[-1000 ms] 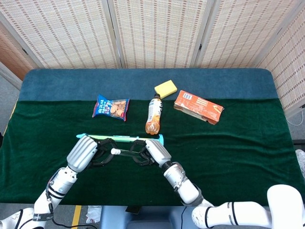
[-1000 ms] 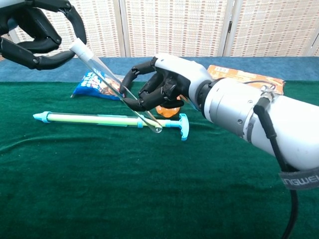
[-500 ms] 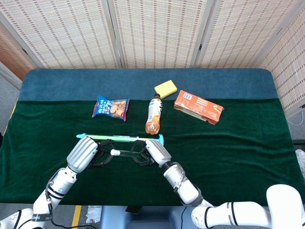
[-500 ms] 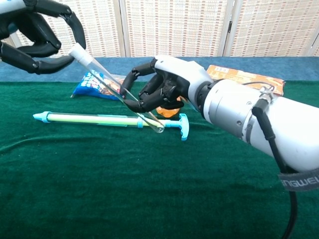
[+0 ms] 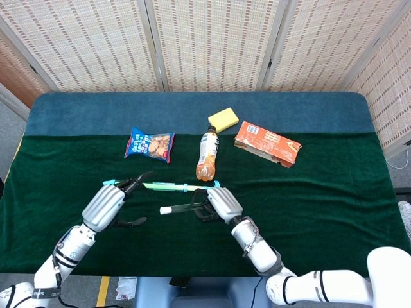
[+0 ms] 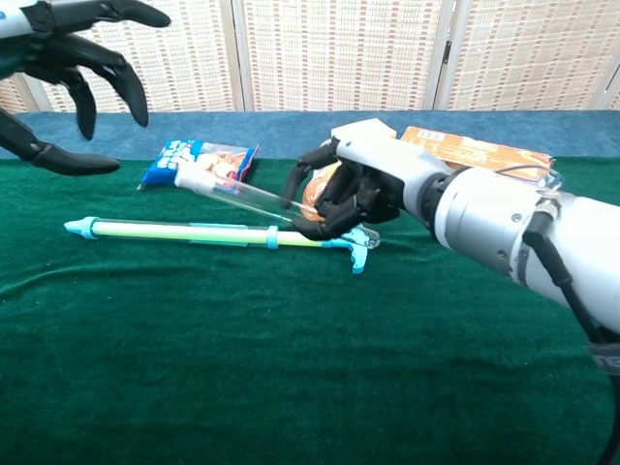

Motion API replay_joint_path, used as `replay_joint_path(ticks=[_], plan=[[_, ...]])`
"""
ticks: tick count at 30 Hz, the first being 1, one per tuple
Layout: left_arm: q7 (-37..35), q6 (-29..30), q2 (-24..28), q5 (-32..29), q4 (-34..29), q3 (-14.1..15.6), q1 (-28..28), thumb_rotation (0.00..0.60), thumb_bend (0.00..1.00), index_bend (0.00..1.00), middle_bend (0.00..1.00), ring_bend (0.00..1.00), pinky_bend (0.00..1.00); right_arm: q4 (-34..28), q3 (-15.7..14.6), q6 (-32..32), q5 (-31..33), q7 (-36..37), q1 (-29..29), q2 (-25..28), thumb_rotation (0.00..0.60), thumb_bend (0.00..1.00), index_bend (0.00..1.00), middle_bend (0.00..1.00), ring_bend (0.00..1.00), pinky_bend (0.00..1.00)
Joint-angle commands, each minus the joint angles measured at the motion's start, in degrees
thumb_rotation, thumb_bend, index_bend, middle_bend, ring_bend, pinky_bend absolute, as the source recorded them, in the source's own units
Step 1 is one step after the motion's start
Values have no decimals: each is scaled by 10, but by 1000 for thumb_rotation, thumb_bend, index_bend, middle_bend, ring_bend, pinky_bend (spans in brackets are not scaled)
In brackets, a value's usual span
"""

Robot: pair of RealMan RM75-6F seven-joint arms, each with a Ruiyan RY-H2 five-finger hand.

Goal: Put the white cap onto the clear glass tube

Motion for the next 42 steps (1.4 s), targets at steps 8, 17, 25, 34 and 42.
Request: replay_joint_path(ticks=[8,17,25,34,42], plan=[[-12,14,8,-20,17,8,23,600,239,0,369,201,265,62,-60,39,31,-132,10,-36,600,658,883,974,1000,1000],[-16,9,9,-21,22,14,29,600,239,0,360,191,217,122,-83,54,10,-159,-2,-84,600,659,692,971,1000,1000],[-24,11,6,-21,27,12,32,600,240,0,360,187,162,130,-83,50,8,-182,-9,-88,600,648,396,956,1000,1000],[-26,14,7,-22,32,10,36,600,240,0,360,184,142,113,-75,57,2,-201,-15,-80,600,587,269,950,1000,1000],[21,23,24,-79,54,3,58,600,241,106,360,216,137,3,-64,121,-66,-192,-51,42,600,586,292,818,991,1000]])
